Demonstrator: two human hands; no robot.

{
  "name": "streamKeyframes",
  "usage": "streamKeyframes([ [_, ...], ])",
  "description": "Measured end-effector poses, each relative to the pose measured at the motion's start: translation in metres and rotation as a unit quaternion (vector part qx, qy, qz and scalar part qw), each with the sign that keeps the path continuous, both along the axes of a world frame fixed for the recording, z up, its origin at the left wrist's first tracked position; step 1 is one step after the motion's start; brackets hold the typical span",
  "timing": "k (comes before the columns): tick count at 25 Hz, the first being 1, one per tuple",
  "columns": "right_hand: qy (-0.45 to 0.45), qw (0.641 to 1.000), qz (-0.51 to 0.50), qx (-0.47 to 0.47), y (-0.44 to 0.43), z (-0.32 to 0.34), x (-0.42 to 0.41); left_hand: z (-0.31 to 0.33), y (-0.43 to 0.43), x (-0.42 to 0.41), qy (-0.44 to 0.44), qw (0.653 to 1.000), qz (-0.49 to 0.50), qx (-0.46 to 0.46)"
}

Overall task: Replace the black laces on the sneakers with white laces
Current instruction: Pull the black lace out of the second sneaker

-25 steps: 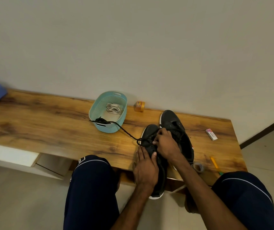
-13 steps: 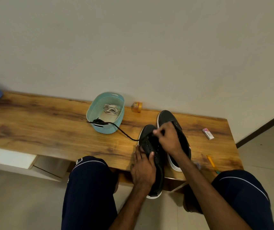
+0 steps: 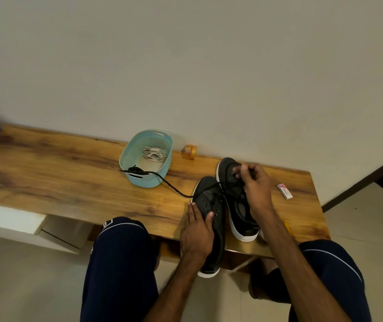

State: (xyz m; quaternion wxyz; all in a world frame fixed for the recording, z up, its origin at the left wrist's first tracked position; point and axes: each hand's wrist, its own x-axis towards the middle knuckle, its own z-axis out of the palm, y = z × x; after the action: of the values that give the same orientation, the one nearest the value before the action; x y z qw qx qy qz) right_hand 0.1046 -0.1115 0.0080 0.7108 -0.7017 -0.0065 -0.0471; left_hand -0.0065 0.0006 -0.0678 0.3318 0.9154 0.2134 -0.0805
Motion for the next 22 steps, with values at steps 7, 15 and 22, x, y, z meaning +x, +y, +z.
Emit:
streamKeyframes([
  [7,0.055,0.997,0.062,-0.005,0.005,-0.020,-0.015,0.019,0.028,-0.008,0.142,0.977,-0.106,-0.119],
  [15,0.099,0.992,0.075,-0.024,0.002,-0.037,-0.038,0.025,0.019,-0.002,0.053,0.996,-0.019,-0.063],
  [22,0.110,0.989,0.085,-0.042,-0.007,-0.042,-0.056,0.026,0.024,0.024,0.028,0.998,0.020,-0.061],
])
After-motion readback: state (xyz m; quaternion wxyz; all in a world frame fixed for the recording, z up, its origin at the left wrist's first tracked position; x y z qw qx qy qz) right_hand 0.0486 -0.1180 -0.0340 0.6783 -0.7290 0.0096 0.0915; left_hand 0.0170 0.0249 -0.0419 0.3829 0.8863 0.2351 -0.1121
